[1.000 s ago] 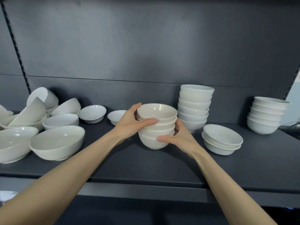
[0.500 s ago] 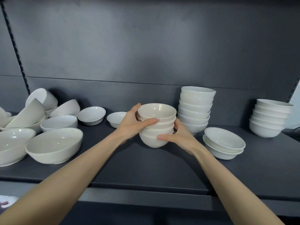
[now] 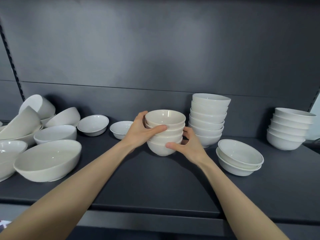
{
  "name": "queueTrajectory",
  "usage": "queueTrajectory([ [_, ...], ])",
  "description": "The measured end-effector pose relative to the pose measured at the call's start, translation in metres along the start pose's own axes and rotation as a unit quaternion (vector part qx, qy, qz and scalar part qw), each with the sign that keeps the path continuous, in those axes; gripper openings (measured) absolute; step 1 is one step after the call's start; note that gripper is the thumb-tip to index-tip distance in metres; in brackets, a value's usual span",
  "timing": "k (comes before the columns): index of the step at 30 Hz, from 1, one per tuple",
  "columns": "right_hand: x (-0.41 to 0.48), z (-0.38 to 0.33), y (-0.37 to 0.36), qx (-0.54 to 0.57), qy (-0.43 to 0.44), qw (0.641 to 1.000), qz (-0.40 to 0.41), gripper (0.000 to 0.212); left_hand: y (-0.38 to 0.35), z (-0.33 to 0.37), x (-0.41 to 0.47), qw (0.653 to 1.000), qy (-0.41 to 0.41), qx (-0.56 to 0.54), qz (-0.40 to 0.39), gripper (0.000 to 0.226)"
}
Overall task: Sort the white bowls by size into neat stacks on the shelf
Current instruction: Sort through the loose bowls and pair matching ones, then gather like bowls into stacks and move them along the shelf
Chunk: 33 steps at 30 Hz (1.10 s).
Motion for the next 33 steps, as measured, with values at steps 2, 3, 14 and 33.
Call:
queueTrajectory([
  [2,-0.001,0.0,-0.001,0.0,0.004,1.0,-0.007,0.073,0.001,0.003,0.0,1.0,-0.007,0.017,-0.001,0.062],
  [3,-0.002,0.0,-0.001,-0.001,0.005,1.0,-0.008,0.073,0.002,0.003,0.001,1.0,-0.007,0.026,-0.003,0.054],
  [14,-0.018,-0.022,0.007,-0.127,0.019,0.991,-0.032,0.066,0.019,0.029,-0.018,0.992,0.009,0.12,0.041,0.061],
  [33,-0.055,-0.096,-0.112,-0.295,0.147,0.939,-0.097,0.033,0.169,0.018,-0.148,0.911,-0.018,0.393,0.121,0.029],
])
Point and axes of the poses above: each hand's wrist, its own x-axis towards the middle knuckle, its own y-axis out of the back of the hand, z = x × y, the point moved 2 cm from there along x, towards the middle knuckle, and after that the axes turned 7 degrees about x, right-handed, at the moved point
